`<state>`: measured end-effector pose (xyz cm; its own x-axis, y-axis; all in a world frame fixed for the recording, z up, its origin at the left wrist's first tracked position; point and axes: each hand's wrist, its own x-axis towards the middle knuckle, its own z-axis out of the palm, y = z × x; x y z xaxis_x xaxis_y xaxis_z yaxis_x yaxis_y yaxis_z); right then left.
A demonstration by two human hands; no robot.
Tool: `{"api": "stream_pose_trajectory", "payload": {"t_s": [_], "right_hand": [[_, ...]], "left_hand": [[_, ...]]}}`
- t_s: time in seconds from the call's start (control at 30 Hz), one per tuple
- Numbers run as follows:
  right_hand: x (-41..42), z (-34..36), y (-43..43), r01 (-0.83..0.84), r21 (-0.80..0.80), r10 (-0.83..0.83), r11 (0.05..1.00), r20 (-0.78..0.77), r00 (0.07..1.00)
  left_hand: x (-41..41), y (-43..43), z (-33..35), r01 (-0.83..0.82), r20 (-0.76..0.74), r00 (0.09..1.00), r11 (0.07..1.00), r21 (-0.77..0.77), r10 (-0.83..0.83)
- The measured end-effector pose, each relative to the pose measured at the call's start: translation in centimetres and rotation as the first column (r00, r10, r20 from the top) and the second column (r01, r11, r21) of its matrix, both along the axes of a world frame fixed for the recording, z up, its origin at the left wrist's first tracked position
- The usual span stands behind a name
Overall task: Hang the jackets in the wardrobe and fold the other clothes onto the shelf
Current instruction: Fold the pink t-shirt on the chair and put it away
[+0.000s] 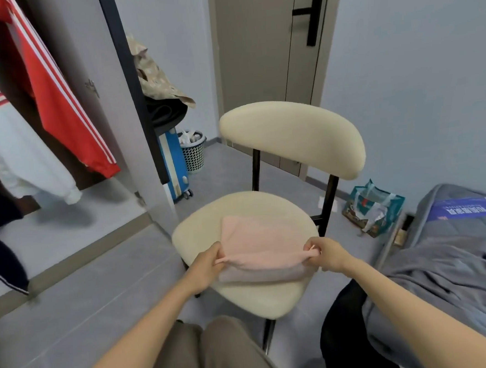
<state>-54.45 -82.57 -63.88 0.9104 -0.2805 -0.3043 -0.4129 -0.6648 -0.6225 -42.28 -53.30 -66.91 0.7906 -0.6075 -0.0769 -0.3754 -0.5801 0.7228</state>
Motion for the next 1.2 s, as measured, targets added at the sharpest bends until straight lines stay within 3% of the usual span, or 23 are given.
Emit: {"api": "stream_pose_trajectory", "payload": {"t_s": [0.1,0.2,0.3,0.4,0.5,0.67,0.9,1.03,1.2], "right_hand": [[-1.8,0.0,-0.7,-0.104,0.083,0.121,0.991,-0.225,0.967],[-2.4,0.0,-1.0,-0.129,0.102,0.153,0.986,-0.291,0.944],[-1.9,0.0,-1.1,-0.037,0.141,0.064,0.989,-0.196,0.978],[-0.7,0.1,-1.3,0.126,0.239,-0.126,0.963,-0.015,0.992],[1.3,-0.1,-1.4,0.221,0.361,-0.264,0.906,0.075,0.962],[5.4,-2.2,-1.1,0.339,0.424,-0.458,0.84,0.219,0.862],[9.4,-6.5,-0.8,0.46,0.346,-0.562,0.817,0.301,0.771],[10.3,-9.1,-0.6,0.525,0.304,-0.597,0.795,0.235,0.767],[10.3,-11.2,-0.6,0.534,0.042,-0.53,0.844,0.209,0.822]], "left_hand": [[-1.2,0.5,-0.5,0.066,-0.13,0.99,0.998,0.019,-0.063],[-1.8,0.5,-0.2,0.062,-0.191,0.98,0.998,0.019,-0.057],[-1.6,0.0,0.2,-0.047,-0.199,0.979,0.999,-0.028,0.041],[-0.5,-1.1,0.6,-0.288,-0.236,0.937,0.951,-0.111,0.256],[1.7,-2.6,0.7,-0.505,-0.292,0.843,0.851,-0.141,0.452],[5.7,-5.1,-0.6,-0.614,-0.269,0.783,0.766,-0.191,0.561],[8.3,-7.9,-4.3,-0.64,-0.142,0.767,0.737,-0.217,0.625],[8.8,-8.6,-6.3,-0.641,-0.065,0.766,0.753,-0.149,0.64],[9.2,-9.0,-7.7,-0.609,-0.028,0.793,0.793,-0.025,0.608]]}}
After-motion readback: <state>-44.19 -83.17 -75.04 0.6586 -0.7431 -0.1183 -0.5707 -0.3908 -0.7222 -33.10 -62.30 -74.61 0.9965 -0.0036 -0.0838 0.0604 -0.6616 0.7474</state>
